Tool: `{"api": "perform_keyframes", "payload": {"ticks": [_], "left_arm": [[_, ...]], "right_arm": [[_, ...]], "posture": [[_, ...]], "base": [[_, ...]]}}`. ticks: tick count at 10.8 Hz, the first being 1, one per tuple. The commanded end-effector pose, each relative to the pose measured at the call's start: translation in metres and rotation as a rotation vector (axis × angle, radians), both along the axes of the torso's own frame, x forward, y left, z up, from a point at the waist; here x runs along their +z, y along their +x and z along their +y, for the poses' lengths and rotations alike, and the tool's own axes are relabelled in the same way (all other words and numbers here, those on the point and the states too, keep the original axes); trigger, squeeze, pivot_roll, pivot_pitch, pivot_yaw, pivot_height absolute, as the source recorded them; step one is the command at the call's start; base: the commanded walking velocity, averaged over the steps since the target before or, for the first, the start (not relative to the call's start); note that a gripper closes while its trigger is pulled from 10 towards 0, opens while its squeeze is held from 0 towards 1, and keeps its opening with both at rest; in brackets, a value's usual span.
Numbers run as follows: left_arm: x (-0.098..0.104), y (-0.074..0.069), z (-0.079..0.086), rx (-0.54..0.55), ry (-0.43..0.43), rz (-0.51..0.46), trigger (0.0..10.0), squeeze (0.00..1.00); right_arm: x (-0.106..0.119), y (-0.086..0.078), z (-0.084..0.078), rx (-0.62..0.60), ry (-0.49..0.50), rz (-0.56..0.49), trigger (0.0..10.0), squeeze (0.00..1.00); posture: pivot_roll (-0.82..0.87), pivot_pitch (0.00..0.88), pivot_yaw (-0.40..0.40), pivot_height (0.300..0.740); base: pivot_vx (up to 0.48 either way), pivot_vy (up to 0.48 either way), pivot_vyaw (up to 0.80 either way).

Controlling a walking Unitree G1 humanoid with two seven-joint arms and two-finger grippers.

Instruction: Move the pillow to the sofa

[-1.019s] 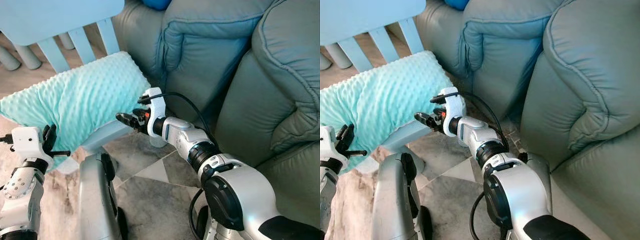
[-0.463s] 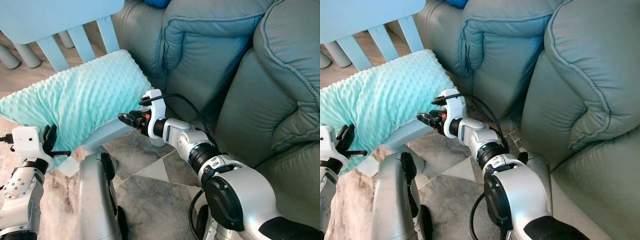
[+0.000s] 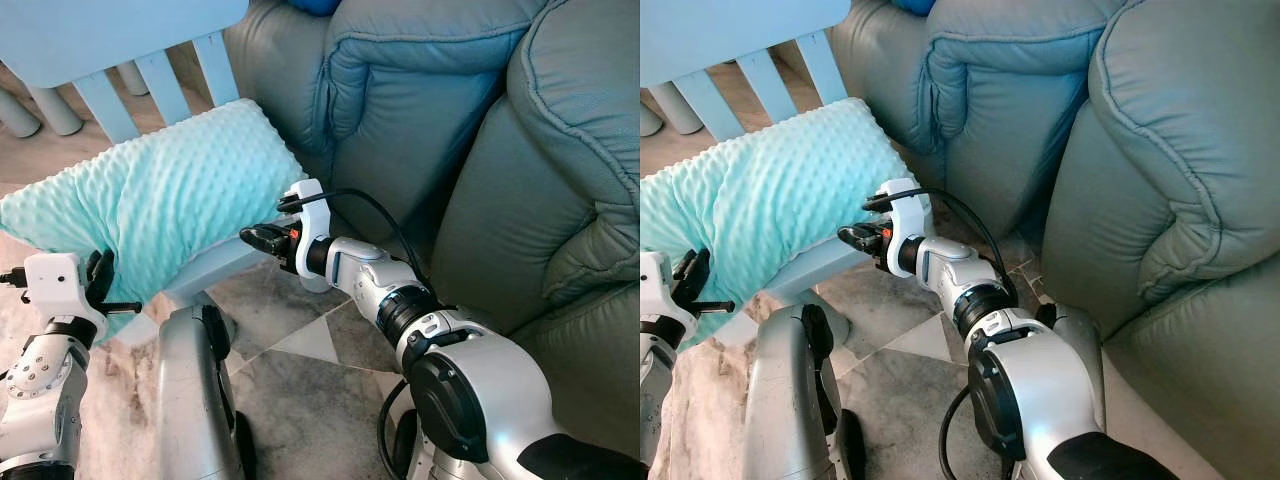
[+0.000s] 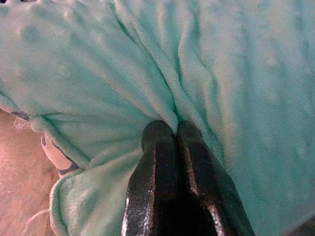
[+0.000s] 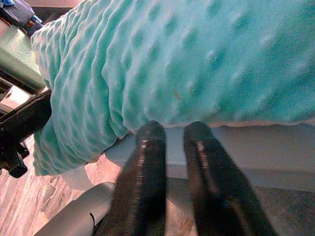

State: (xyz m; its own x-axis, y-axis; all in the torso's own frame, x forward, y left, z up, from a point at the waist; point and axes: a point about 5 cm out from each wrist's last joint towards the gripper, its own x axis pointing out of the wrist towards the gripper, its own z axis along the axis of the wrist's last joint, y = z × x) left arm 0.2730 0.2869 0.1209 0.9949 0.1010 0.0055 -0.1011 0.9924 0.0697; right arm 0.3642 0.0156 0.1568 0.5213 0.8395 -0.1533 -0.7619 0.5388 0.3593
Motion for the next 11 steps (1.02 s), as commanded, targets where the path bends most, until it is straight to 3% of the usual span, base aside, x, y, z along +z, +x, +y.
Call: {"api": "perform_keyframes", "payload": {"ticks": [1,6,9,10,11], "left_arm": [[-0.006,-0.003,-0.002,-0.021,-0.008,0.031,0.0,0.0],[-0.006,0.0,-0.004,-0.029,-0.011,0.03,0.0,0.0],[0.002,0.012,-0.018,-0.028,-0.05,-0.036,0.0,0.0],[0.016,0.022,-0.03,-0.028,-0.064,-0.114,0.0,0.0],[0.031,0.032,-0.041,-0.035,-0.065,-0.192,0.0,0.0]], "right_arm": [[-0.013,-0.024,0.035,0.096,0.047,0.055,0.0,0.0],[-0.017,-0.023,0.031,0.078,0.053,0.03,0.0,0.0],[0.007,-0.005,0.01,-0.015,0.09,-0.148,0.0,0.0],[0.023,0.007,-0.008,-0.094,0.098,-0.287,0.0,0.0],[0.045,0.015,-0.027,-0.168,0.187,-0.377,0.0,0.0]], "posture": [[0.21,0.273,0.043,0.359],[0.2,0.265,0.041,0.359],[0.13,0.242,0.004,0.359],[0.09,0.224,-0.01,0.359],[0.06,0.203,-0.015,0.359]], "base": [[0.0,0.0,0.0],[0.0,0.0,0.0],[0.0,0.0,0.0],[0.0,0.0,0.0],[0.0,0.0,0.0]]}}
